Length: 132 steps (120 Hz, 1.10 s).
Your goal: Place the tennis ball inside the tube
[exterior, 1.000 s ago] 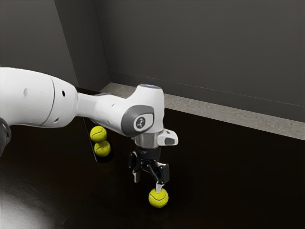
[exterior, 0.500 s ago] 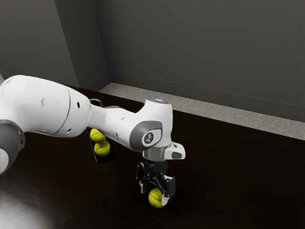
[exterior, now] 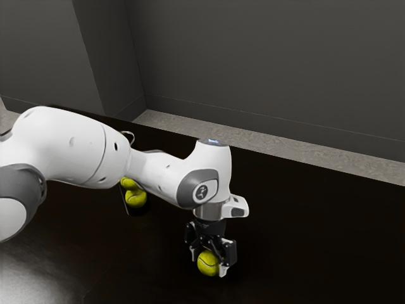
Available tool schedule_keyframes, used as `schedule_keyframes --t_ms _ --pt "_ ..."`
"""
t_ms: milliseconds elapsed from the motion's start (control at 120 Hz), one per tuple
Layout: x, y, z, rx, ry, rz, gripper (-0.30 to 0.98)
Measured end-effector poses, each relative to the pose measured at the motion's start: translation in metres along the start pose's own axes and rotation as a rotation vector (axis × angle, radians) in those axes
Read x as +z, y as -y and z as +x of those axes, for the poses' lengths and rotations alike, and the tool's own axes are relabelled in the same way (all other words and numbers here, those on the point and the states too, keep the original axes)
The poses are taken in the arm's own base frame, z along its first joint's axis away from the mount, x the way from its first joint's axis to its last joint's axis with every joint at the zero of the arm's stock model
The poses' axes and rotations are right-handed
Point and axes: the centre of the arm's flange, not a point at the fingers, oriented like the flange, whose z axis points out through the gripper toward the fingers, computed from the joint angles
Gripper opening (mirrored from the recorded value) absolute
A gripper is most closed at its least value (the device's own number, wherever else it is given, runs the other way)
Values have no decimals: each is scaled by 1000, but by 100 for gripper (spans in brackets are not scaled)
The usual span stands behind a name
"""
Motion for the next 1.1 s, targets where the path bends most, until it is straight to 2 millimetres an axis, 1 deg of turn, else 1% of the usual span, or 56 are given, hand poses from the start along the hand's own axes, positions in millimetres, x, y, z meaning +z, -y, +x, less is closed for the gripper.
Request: schedule_keyframes --t_ms 42,217,375,425,500,542,575,633,817,883,950,1000,1042,1100 --pt "0 0 0 0 -3 0 67" --pt "-1 -4 0 10 -11 3 50" --pt "-2 -3 1 12 -16 6 43" --pt "-7 -4 0 15 -25 5 42" --pt "-23 -6 -3 21 -50 0 41" --pt "-37 -6 -6 33 -69 10 40" --pt "-52 -6 -10 46 -87 23 40" --pt "-87 0 -19 68 -126 56 39" --pt "-222 55 -32 27 -262 136 39" --pt "-259 84 -47 -15 -287 138 40" --pt "-286 104 -60 -45 -301 148 40" --pt "-297 121 -69 -71 -299 144 40" --pt "-302 144 -74 -106 -292 130 40" --pt "-306 182 -82 -165 -281 104 40"
